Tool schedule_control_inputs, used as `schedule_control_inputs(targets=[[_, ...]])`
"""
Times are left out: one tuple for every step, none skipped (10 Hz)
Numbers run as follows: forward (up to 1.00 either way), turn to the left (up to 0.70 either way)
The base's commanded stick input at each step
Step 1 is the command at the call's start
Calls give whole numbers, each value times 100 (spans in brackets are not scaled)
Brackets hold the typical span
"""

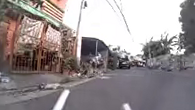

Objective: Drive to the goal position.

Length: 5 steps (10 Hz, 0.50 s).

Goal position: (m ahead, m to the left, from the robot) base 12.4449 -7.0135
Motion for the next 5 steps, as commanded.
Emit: schedule_control_inputs(targets=[[100,-25],[100,-3],[100,-11],[100,-19],[100,-27]])
